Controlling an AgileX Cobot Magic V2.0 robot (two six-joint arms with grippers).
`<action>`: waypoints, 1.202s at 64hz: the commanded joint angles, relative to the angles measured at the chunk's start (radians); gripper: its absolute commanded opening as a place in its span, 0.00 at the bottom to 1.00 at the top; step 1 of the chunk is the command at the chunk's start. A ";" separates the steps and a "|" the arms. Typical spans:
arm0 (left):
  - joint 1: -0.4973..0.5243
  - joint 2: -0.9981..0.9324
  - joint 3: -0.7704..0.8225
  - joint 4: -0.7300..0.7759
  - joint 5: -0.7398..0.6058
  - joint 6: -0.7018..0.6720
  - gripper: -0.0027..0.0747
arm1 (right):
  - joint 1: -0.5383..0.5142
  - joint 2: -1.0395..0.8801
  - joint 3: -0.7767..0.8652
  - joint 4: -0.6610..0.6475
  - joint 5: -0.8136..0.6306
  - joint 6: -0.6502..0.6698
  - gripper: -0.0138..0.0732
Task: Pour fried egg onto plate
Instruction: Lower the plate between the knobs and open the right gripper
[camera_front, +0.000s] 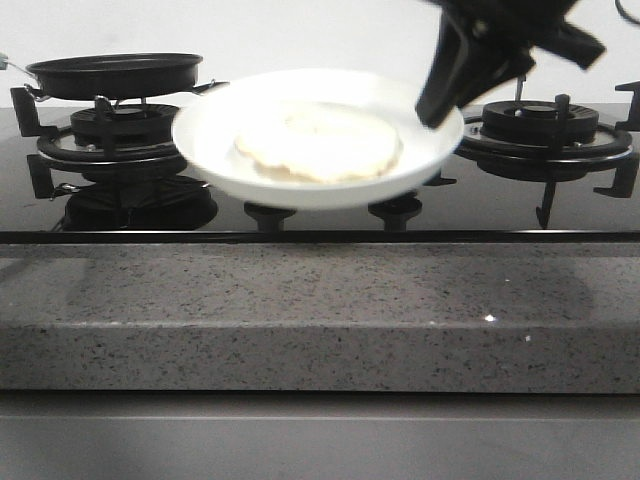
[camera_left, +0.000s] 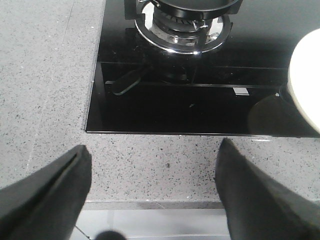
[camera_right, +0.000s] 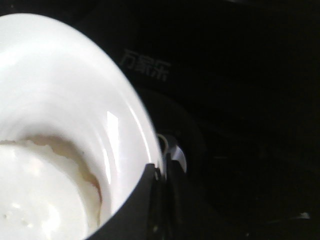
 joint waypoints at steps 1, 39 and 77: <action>-0.008 0.005 -0.022 -0.018 -0.064 -0.008 0.70 | -0.009 -0.022 -0.129 0.025 -0.008 0.009 0.09; -0.008 0.007 -0.022 -0.018 -0.064 -0.008 0.70 | -0.058 0.360 -0.682 -0.151 0.211 0.487 0.09; -0.008 0.007 -0.022 -0.018 -0.064 -0.008 0.70 | -0.091 0.454 -0.707 -0.166 0.316 0.552 0.40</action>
